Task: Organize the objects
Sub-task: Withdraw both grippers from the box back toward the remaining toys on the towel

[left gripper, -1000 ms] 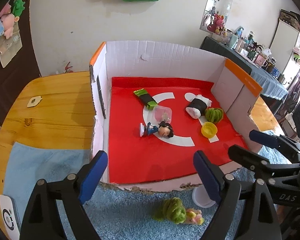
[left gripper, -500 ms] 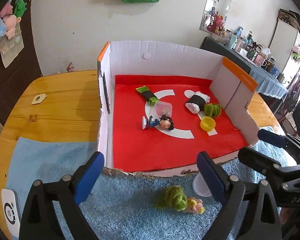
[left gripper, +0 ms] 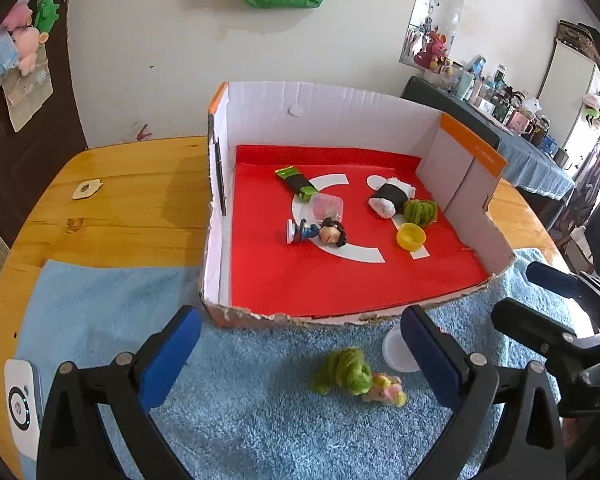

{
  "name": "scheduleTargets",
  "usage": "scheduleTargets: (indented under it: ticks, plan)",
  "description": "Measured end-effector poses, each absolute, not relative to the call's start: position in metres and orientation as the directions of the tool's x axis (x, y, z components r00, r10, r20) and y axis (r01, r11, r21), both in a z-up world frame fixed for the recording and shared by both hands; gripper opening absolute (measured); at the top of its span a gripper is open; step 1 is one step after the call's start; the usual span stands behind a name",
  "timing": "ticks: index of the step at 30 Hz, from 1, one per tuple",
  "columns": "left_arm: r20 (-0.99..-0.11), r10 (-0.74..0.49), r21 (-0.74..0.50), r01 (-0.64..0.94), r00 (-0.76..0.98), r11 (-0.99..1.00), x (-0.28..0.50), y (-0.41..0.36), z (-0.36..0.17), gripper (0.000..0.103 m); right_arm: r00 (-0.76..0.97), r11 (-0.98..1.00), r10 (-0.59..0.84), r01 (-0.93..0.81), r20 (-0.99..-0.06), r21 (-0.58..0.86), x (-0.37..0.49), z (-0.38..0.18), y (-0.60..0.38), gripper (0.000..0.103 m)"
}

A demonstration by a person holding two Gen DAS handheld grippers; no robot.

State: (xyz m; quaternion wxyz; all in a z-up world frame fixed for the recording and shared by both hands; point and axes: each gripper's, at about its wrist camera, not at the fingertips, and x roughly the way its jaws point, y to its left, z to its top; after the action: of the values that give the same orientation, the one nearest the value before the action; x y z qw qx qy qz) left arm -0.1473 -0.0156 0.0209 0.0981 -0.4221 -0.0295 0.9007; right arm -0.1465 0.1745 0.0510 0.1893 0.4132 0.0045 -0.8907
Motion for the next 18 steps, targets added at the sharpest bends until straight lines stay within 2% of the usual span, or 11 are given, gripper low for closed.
scheduleTargets:
  ticks: [18]
  plan:
    - [-0.761,0.198,-0.128,-0.156,-0.618,-0.979,-0.120,-0.012,0.014,0.103,-0.584,-0.924,-0.341,0.353,-0.736,0.148,-0.113,0.047,0.175,0.103]
